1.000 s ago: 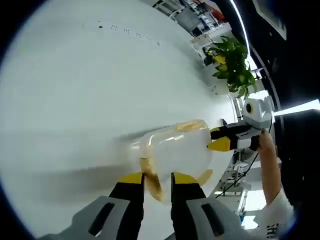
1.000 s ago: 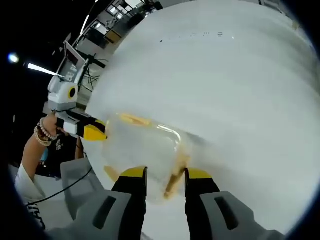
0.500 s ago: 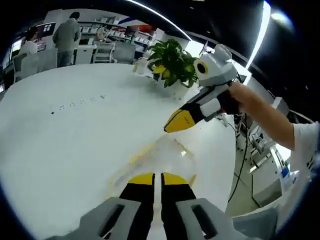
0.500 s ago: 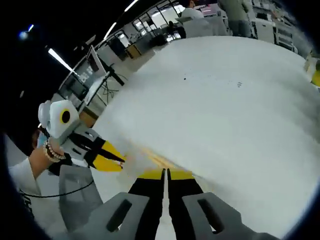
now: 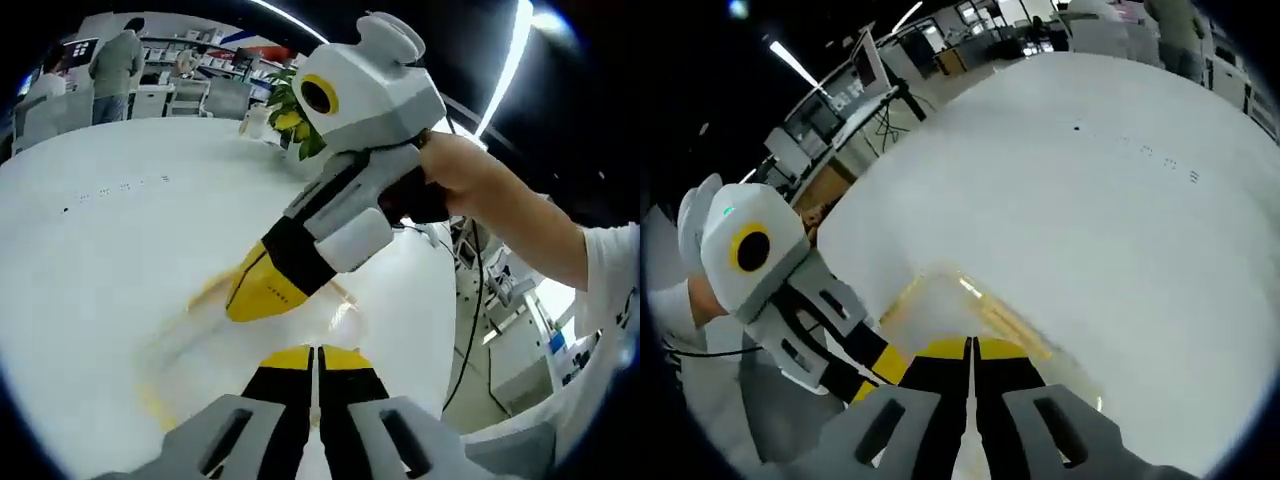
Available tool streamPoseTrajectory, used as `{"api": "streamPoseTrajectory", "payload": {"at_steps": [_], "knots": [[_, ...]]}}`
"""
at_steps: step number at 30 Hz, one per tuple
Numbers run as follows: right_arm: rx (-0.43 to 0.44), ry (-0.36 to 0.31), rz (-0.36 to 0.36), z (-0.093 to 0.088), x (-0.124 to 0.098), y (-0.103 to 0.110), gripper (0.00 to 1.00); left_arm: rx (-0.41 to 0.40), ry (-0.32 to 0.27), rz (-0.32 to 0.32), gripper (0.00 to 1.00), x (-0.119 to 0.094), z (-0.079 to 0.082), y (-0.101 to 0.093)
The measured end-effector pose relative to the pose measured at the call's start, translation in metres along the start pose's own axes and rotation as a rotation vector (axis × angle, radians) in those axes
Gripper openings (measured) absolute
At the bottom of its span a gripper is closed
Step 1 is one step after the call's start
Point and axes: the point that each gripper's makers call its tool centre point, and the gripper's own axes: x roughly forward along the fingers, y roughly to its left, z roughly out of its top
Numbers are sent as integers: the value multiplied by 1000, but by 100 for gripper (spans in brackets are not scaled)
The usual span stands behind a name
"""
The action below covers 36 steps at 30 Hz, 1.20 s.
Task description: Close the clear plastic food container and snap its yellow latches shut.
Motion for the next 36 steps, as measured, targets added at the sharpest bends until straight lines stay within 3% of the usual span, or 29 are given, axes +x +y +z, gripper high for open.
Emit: {"api": "streamPoseTrajectory", "payload": {"at_steps": [2, 3, 4, 8, 10, 15, 17, 20, 25, 28, 30, 32, 34, 36], "knots": [[-22, -27, -32, 8, 0, -8, 0, 27, -4, 14, 2, -1, -2, 2], [-44, -46, -70, 15, -1, -16, 0, 95, -46, -17, 4, -2, 3, -1], [-44, -48, -76, 16, -1, -19, 0, 73, -18, -3, 8, -5, -3, 1], [48, -87, -22, 32, 3, -25, 4, 71, -61, -46, 23, -9, -4, -10], [54, -84, -18, 31, 4, -28, 5, 149, -72, -45, 24, -10, -6, -11], [79, -73, -14, 31, 6, -39, 4, 214, -66, -31, 28, -11, -9, -16], [95, -62, -8, 27, 8, -38, 3, 285, -61, -18, 29, -10, -9, -14], [108, 9, -14, 12, 13, -38, 0, 353, -55, -4, 30, -9, -11, -16], [93, -37, -17, 22, 9, -37, 1, 392, -47, -27, 40, -8, -14, -22], [25, -62, 47, 31, 1, -24, 6, 514, -13, -8, 39, -7, -17, -20], [-76, -60, 86, 34, -4, -12, 13, 631, 27, 8, 39, -6, -21, -20], [-121, -54, 138, 34, -8, 0, 25, 795, 82, 37, 40, -4, -25, -19], [-170, 13, 149, 24, -9, 5, 37, 996, 157, 75, 40, -1, -29, -15], [-267, 76, 109, 16, -6, -1, 36, 1053, 187, 107, 37, 0, -28, -12]]}}
